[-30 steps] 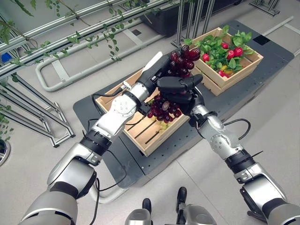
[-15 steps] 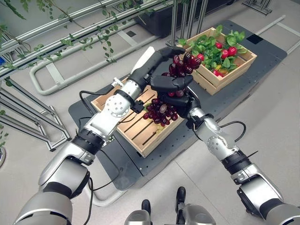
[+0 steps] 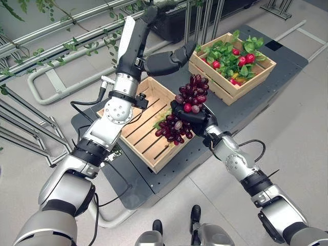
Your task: Pick up the fruits from the basket on one side to the basket on the other side
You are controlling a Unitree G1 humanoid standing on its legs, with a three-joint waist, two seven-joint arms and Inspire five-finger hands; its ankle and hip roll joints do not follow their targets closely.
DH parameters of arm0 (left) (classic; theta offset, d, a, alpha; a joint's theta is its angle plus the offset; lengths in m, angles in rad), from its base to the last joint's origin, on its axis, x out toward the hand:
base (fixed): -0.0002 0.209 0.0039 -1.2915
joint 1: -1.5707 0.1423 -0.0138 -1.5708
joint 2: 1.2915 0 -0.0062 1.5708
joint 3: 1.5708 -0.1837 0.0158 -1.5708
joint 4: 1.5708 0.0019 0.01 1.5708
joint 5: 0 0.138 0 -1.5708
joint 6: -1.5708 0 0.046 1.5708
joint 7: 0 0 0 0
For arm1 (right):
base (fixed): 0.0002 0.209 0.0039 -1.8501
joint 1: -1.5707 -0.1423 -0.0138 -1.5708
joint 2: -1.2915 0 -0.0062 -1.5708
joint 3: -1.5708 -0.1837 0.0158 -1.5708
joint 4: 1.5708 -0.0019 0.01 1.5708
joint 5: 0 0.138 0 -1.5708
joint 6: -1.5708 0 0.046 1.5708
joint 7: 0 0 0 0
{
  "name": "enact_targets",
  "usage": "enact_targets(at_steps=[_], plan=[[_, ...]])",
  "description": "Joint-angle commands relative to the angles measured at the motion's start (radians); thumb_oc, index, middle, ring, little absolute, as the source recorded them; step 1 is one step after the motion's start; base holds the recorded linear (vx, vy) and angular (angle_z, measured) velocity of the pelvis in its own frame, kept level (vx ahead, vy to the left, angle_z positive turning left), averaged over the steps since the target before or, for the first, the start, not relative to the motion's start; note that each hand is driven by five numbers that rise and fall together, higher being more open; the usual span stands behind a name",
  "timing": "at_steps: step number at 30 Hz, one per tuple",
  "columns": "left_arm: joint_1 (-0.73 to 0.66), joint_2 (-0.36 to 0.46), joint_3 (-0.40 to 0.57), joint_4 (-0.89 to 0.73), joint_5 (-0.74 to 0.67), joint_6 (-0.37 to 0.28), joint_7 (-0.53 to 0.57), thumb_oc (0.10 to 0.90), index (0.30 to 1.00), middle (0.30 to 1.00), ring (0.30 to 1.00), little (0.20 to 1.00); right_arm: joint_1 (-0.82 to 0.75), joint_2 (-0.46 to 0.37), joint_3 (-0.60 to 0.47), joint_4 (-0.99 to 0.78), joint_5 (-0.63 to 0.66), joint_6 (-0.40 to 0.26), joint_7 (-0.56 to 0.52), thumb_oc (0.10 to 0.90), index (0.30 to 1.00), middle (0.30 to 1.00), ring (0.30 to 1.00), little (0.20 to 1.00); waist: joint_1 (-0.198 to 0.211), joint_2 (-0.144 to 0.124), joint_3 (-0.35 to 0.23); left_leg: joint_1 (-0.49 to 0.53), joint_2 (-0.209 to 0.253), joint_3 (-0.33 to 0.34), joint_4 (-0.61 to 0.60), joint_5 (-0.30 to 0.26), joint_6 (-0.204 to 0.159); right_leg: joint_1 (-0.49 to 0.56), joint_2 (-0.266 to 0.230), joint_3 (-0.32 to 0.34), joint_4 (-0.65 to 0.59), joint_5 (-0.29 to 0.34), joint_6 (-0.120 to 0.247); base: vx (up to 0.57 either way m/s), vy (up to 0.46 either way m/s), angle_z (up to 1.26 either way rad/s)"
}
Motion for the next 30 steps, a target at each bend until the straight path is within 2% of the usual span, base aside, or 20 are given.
enact_targets(at_steps=[1, 5, 9, 14, 19, 20, 25, 30], plan=[[0.046, -0.063, 0.044, 0.083, -0.012, -0.117, 0.047, 0.8, 0.9, 0.9, 0.9, 0.9, 0.061, 0.103, 0.004, 0.038, 0.07, -0.147, 0.09, 0.4, 0.3, 0.3, 0.3, 0.3, -0.003, 0.01, -0.36, -0.088, -0.017, -0.021, 0.001, -0.031, -0.001, 0.074, -0.059, 0.025, 0.001, -0.147, 0.035, 0.0, 0.0, 0.0], [0.083, -0.078, 0.068, 0.073, -0.072, -0.128, 0.026, 0.8, 0.9, 0.9, 0.9, 0.9, 0.081, 0.104, -0.013, 0.03, 0.061, -0.163, 0.087, 0.4, 0.3, 0.3, 0.3, 0.3, -0.004, 0.01, -0.358, -0.088, -0.016, -0.02, 0.001, -0.032, 0.0, 0.072, -0.059, 0.027, 0.001, -0.146, 0.036, 0.0, -0.001, -0.01], [0.184, -0.122, 0.132, 0.034, -0.155, -0.168, -0.011, 0.8, 0.9, 0.9, 0.9, 0.9, 0.139, 0.097, -0.057, 0.023, 0.039, -0.178, 0.084, 0.4, 0.3, 0.3, 0.3, 0.3, -0.008, 0.006, -0.354, -0.086, -0.016, -0.017, 0.001, -0.036, 0.003, 0.069, -0.056, 0.036, 0.001, -0.145, 0.037, 0.01, -0.001, -0.08], [0.297, -0.161, 0.173, -0.023, -0.156, -0.152, -0.046, 0.8, 0.9, 0.9, 0.9, 0.9, 0.224, 0.082, -0.123, 0.022, 0.039, -0.175, 0.095, 0.4, 0.3, 0.3, 0.3, 0.3, -0.014, 0.002, -0.348, -0.08, -0.013, -0.013, 0.001, -0.039, 0.005, 0.068, -0.053, 0.047, 0.001, -0.142, 0.039, 0.01, -0.004, -0.08], [0.456, -0.202, 0.163, -0.082, -0.155, -0.097, -0.137, 0.8, 0.9, 0.9, 0.9, 0.9, 0.35, 0.076, -0.206, 0.014, 0.037, -0.219, 0.12, 0.4, 0.3, 0.3, 0.3, 0.3, -0.019, -0.002, -0.329, -0.076, -0.009, -0.001, 0.001, -0.043, 0.009, 0.061, -0.05, 0.061, 0.001, -0.136, 0.045, -0.01, -0.009, -0.02], [0.512, -0.213, 0.166, -0.086, -0.165, -0.104, -0.163, 0.8, 0.9, 0.9, 0.9, 0.9, 0.392, 0.076, -0.231, 0.01, 0.045, -0.237, 0.133, 0.4, 0.3, 0.3, 0.3, 0.3, -0.022, -0.004, -0.322, -0.074, -0.009, 0.004, 0.001, -0.046, 0.011, 0.059, -0.048, 0.068, 0.001, -0.134, 0.046, -0.02, -0.023, -0.08], [0.606, -0.248, 0.173, -0.059, -0.178, -0.114, -0.186, 0.8, 0.9, 0.9, 0.9, 0.9, 0.482, 0.085, -0.277, 0.029, 0.071, -0.282, 0.126, 0.4, 0.3, 0.3, 0.3, 0.3, -0.031, -0.007, -0.306, -0.067, -0.006, 0.019, 0.001, -0.05, 0.016, 0.055, -0.044, 0.088, 0.001, -0.128, 0.047, -0.01, -0.02, -0.17], [0.7, -0.29, 0.192, -0.023, -0.198, -0.133, -0.16, 0.8, 0.9, 0.9, 0.9, 0.9, 0.568, 0.108, -0.338, 0.072, 0.086, -0.307, 0.151, 0.4, 0.3, 0.3, 0.3, 0.3, -0.047, -0.009, -0.283, -0.06, -0.001, 0.044, 0.001, -0.053, 0.018, 0.046, -0.039, 0.113, 0.001, -0.118, 0.049, -0.02, -0.038, -0.16]])
